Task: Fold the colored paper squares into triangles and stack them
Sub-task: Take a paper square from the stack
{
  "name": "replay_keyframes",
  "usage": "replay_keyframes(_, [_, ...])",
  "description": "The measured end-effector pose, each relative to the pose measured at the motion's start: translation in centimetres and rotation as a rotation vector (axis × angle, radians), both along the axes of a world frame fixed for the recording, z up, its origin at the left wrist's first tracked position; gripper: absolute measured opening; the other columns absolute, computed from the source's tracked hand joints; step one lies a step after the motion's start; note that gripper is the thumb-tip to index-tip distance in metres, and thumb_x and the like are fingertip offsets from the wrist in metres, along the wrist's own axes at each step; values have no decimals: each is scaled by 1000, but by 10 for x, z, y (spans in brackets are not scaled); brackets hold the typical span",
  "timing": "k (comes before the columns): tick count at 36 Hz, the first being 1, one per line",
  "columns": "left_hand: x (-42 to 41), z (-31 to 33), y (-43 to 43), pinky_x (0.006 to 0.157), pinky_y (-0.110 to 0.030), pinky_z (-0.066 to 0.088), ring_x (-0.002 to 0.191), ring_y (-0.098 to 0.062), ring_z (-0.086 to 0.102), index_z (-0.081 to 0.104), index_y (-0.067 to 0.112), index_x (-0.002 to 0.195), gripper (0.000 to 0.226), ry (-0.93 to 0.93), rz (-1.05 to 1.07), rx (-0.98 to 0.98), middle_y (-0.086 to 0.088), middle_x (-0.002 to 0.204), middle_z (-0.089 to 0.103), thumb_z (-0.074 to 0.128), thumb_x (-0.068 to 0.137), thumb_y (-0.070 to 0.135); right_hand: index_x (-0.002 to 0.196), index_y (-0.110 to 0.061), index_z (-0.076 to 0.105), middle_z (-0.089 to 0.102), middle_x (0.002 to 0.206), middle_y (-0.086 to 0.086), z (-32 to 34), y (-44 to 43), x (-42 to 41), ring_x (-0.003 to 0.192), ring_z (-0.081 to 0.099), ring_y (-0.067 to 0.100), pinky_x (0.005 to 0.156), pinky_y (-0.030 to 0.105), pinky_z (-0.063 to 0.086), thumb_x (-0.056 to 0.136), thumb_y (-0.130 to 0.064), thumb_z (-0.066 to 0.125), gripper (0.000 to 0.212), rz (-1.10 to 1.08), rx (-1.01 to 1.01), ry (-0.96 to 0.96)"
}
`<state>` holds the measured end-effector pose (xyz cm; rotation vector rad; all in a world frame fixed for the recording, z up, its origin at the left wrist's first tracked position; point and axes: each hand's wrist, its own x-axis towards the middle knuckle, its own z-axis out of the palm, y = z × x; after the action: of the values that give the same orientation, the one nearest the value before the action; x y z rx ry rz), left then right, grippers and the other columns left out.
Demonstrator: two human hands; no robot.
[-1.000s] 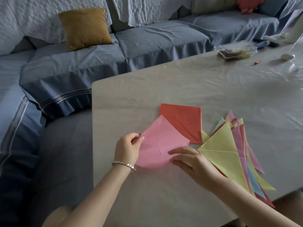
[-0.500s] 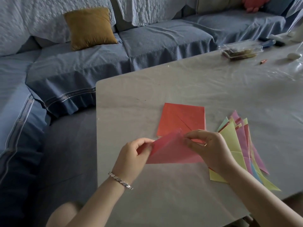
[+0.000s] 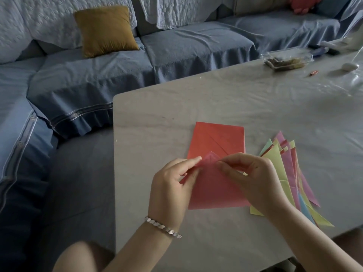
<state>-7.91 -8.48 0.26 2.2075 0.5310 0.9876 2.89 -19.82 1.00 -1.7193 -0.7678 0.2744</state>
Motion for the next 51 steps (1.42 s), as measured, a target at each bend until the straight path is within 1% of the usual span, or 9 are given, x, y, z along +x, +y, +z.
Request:
replay_keyframes(8, [-4, 2, -7, 70, 0, 41, 73, 13, 56, 72, 14, 97, 28, -23, 21, -17, 20, 80, 62, 68, 70, 8, 67, -27, 69, 70, 70, -16, 4, 2, -8, 62, 62, -5, 62, 5, 43, 73, -6, 73, 22, -22, 26, 39])
replay_keyframes(13, [-3, 5, -8, 69, 1, 41, 73, 5, 59, 73, 14, 93, 23, -16, 37, -21, 14, 79, 64, 68, 71, 11, 66, -29, 67, 68, 64, -20, 3, 2, -10, 61, 61, -4, 60, 5, 43, 74, -3, 72, 28, -24, 41, 68])
replay_keyframes(19, [-4, 5, -7, 68, 0, 41, 72, 9, 57, 73, 13, 93, 22, 0, 24, -9, 11, 76, 66, 68, 72, 13, 75, -23, 67, 69, 68, -9, 2, 1, -11, 58, 59, 0, 61, 7, 44, 73, -3, 73, 22, -39, 110, 116])
replay_keyframes(31, [-3, 7, -9, 66, 0, 40, 73, 5, 58, 73, 13, 94, 21, 4, 35, -20, 11, 77, 66, 66, 74, 14, 75, -30, 70, 68, 67, -24, 7, -2, -12, 64, 62, -7, 64, 4, 44, 74, -2, 71, 29, -12, 77, 86])
replay_keyframes(35, [-4, 7, -9, 64, 1, 38, 70, 14, 54, 73, 14, 95, 21, 0, 29, -25, 12, 76, 65, 65, 75, 16, 72, -32, 69, 67, 64, -25, 8, -3, -13, 63, 62, -8, 63, 3, 43, 73, -2, 72, 30, -17, 93, 107])
replay_keyframes(40, [-3, 6, -9, 62, 1, 36, 66, 14, 52, 73, 13, 95, 21, -4, 28, -32, 13, 74, 63, 65, 76, 16, 72, -31, 69, 67, 63, -25, 7, -3, -13, 62, 60, -9, 62, 3, 43, 73, -3, 72, 29, -16, 94, 105])
replay_keyframes(45, [-2, 7, -10, 61, 0, 39, 67, 11, 57, 74, 16, 90, 19, 0, 35, -167, 19, 78, 64, 64, 75, 21, 72, -30, 70, 68, 64, -22, 3, -2, -10, 62, 60, -8, 62, 5, 43, 73, 0, 71, 31, -1, 86, 126])
replay_keyframes(48, [-3, 6, -9, 60, -1, 39, 66, 12, 57, 75, 18, 85, 10, 44, 41, -213, 20, 77, 65, 71, 78, 13, 69, -32, 69, 69, 64, -18, 0, -2, -8, 60, 59, -6, 61, 5, 43, 73, 1, 72, 34, 19, 64, 119])
replay_keyframes(51, [-4, 5, -7, 60, -2, 41, 66, 7, 60, 72, 28, 83, 23, 111, 10, -247, 17, 73, 66, 71, 76, 6, 68, -35, 69, 70, 68, -17, -2, -2, -5, 64, 60, -4, 65, 6, 44, 74, -1, 71, 34, 81, -3, 113])
